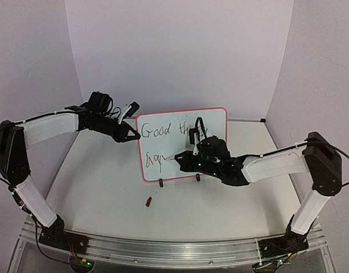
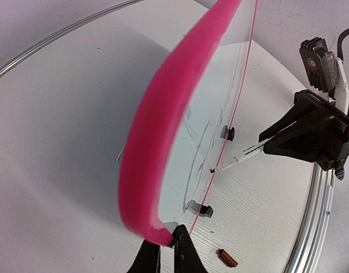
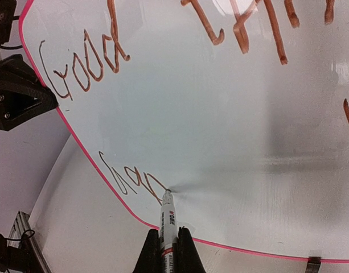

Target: Write a sentence on the whiteboard

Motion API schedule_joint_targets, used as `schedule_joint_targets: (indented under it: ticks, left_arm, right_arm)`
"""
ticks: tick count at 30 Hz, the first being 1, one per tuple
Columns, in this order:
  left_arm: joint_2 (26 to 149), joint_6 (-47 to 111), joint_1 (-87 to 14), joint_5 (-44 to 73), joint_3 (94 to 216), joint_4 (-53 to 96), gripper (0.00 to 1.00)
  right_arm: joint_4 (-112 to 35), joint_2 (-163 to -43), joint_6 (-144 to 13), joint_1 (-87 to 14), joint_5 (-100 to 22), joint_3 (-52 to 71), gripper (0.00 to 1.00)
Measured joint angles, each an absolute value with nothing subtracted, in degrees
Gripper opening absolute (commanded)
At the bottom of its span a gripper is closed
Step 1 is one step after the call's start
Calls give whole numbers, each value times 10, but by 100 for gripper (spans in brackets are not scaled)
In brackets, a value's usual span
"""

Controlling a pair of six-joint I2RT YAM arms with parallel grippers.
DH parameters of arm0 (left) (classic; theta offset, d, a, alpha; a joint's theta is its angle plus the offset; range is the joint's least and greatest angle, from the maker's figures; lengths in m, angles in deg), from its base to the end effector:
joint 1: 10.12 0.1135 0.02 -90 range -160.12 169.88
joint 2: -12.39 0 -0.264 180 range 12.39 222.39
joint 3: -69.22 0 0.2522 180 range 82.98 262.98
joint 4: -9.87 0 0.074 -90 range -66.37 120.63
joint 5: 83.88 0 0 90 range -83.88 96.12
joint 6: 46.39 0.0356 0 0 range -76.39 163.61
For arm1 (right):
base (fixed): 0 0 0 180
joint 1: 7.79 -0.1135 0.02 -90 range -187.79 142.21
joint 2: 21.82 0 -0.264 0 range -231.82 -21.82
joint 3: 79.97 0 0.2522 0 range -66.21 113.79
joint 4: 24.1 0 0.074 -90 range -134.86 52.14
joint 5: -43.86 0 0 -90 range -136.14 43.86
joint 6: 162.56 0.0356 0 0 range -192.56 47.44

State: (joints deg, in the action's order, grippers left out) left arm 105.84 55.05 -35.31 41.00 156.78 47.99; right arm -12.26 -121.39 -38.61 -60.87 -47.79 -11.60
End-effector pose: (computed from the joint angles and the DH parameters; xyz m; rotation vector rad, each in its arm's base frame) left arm 0.3180 -0.1721 0.2794 1.0091 2.0773 -0.8303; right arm 0.2309 0.3056 0.2069 -0.3182 2.0132 0.9731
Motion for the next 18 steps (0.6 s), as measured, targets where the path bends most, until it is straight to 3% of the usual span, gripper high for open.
schedule_joint_targets:
  ticks: [18]
  left_arm:
    - [1058,550,-353,410,1568,480,0]
  right_arm:
    - [-122,-1245,-384,-609,-438,-92,0]
